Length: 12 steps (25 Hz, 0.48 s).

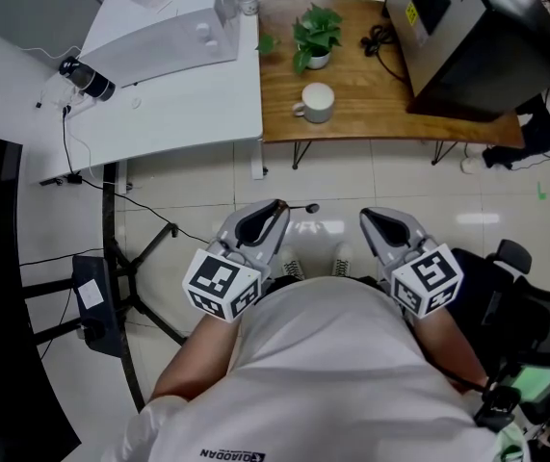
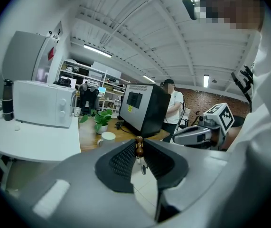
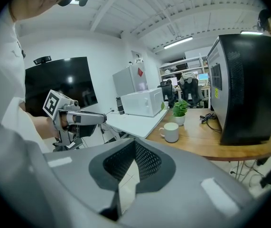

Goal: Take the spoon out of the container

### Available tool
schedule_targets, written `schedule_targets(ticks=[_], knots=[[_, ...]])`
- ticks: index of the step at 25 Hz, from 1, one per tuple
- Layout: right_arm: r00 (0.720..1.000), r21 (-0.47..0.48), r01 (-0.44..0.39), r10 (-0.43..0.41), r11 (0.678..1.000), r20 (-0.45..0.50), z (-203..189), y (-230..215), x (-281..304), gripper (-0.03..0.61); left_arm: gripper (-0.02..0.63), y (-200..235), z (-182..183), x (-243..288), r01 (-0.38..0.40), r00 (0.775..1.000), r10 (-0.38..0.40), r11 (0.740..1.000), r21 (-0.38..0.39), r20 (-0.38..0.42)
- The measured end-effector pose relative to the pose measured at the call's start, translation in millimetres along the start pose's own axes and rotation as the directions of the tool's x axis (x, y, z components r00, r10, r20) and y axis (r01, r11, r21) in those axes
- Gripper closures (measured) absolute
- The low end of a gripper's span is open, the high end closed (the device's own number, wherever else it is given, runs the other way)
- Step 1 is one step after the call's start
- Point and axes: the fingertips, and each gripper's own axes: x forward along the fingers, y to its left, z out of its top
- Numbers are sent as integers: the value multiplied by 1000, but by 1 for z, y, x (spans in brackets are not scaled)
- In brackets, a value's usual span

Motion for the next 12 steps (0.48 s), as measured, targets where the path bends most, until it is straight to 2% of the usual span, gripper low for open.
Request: schedule_targets(ticks=[12], knots=[[1000,-15,1,-1,1000,-14,-1,-2,0,574,561,-1,-2,-3,0,1000,0,1000,1,-10]])
